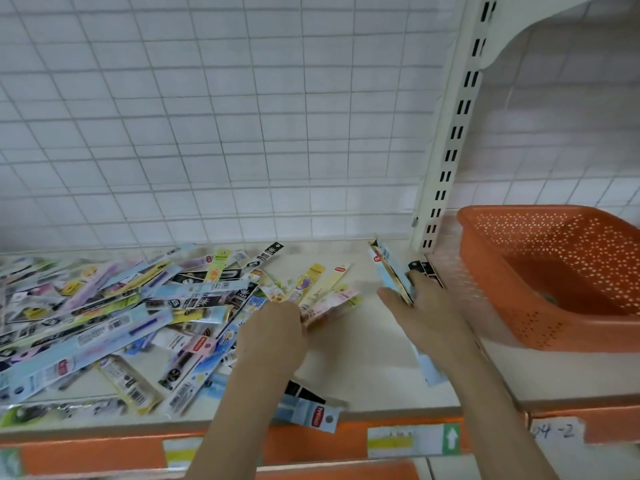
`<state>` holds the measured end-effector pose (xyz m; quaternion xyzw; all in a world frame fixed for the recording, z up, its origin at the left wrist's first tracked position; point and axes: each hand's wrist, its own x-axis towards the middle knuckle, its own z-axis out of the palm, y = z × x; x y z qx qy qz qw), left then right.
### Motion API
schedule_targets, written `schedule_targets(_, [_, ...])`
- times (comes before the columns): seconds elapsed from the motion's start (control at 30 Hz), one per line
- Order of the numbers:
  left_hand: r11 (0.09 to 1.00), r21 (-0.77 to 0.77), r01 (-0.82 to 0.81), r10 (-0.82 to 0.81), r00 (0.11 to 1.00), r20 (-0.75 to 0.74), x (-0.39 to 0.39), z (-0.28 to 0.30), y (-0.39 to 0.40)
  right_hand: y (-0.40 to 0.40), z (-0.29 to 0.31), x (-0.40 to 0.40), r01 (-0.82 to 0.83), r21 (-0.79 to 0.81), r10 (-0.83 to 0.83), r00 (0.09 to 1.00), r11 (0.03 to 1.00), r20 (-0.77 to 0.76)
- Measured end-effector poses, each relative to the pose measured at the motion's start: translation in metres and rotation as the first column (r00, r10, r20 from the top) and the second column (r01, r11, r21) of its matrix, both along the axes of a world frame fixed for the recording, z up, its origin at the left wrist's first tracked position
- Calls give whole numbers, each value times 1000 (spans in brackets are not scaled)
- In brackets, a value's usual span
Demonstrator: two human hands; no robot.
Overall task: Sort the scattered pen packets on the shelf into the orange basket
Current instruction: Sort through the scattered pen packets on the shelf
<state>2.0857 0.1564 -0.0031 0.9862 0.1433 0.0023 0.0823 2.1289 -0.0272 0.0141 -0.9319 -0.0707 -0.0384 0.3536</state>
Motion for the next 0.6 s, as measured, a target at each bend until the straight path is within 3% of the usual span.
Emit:
schedule_targets(0.17, [999,-16,-31,32,998,50,-5,9,-2,-1,-1,3,-20,-16,20,1000,1000,12])
schedule_targets(0.33, [986,-155,-66,97,974,204,-11,25,12,-1,-6,9,-25,1,25,1000,1000,-13])
schedule_targets(0.43, [963,-264,-61,146,937,316,-15,34,25,4,-6,12,-41,87,50,993,995,-110])
schedule_targets(0.6, [901,-426,-88,298,838,457,-21,43,43,26,-8,10,-84,-88,69,985,993,-155])
